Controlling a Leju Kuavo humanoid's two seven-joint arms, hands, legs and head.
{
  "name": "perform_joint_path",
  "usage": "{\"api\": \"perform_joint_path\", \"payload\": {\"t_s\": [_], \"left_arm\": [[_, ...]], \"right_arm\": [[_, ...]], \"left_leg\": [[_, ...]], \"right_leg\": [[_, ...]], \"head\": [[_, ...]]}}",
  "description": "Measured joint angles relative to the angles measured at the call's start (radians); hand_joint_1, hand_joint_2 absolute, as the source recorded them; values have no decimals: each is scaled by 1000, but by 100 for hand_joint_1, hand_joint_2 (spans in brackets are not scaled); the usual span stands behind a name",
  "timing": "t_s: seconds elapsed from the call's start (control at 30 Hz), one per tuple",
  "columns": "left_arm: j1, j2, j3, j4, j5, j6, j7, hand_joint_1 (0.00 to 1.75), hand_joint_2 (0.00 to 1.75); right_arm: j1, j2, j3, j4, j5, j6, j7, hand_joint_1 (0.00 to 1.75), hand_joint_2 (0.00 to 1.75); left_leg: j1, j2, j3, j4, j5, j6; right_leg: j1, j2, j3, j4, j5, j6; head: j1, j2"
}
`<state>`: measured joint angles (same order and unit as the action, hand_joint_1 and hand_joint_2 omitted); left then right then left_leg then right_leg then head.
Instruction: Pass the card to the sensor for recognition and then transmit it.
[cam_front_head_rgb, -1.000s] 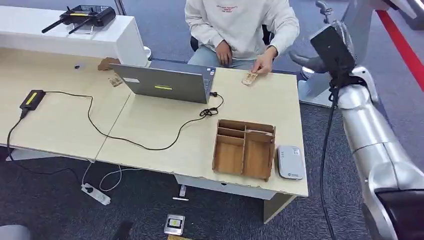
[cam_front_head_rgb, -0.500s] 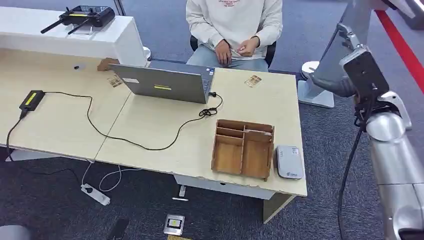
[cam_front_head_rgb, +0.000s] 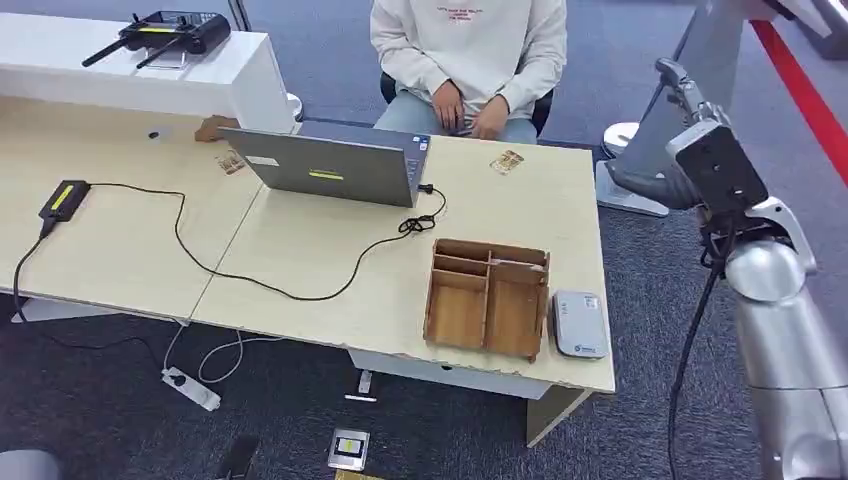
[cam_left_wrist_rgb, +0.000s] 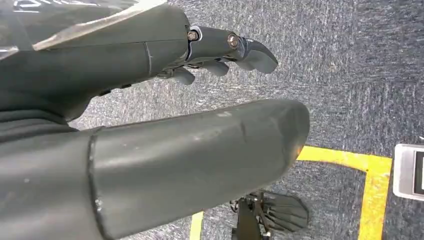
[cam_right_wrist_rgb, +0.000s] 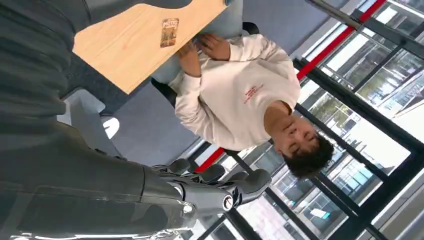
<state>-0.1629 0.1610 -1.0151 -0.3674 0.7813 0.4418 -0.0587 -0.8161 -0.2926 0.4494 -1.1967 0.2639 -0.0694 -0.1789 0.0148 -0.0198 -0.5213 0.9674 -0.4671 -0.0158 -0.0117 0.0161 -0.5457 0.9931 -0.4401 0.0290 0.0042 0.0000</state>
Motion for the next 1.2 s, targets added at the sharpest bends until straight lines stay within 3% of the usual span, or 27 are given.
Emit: {"api": "perform_joint_path", "payload": {"t_s": [0.1,0.23,0.47,0.6,0.67,0.77,1.2], "left_arm": [[-1,0,-2,0,-1,0,-11,0,0],[-3,5,-7,0,-6,-5,-25,0,0],[-12,6,-14,-5,-14,8,-3,0,0],[-12,3,-15,-12,-16,22,5,0,0],[-11,-2,-16,-11,-31,66,-53,0,0],[-9,-18,-16,19,-28,68,-142,0,0],[-4,-52,-16,94,-31,63,-174,0,0]], "right_arm": [[43,-1,5,-23,65,7,23,0,175],[185,21,15,-98,232,-40,79,0,175],[277,73,57,-125,408,-109,66,0,175],[282,100,71,-113,436,-110,42,0,175],[282,112,77,-100,438,-119,27,0,175],[279,126,83,-68,437,-144,-6,0,175],[254,155,95,16,441,-168,-25,0,175]], "left_leg": [[0,0,0,0,0,0],[2,-1,0,-1,-1,-1],[2,-1,0,-1,-1,-2],[2,0,0,-1,-1,-2],[2,0,0,-1,-1,-2],[1,-1,0,-1,-1,-2],[2,0,0,-1,-1,-2]], "right_leg": [[1,0,0,0,0,0],[1,-1,1,0,-1,-1],[1,0,1,0,-1,-1],[1,0,1,0,-1,-1],[1,0,1,0,-1,-1],[1,0,1,0,-1,-1],[1,0,1,0,-1,-1]], "head": [[0,0],[0,0],[0,0],[0,0],[0,0],[0,0],[0,0]]}}
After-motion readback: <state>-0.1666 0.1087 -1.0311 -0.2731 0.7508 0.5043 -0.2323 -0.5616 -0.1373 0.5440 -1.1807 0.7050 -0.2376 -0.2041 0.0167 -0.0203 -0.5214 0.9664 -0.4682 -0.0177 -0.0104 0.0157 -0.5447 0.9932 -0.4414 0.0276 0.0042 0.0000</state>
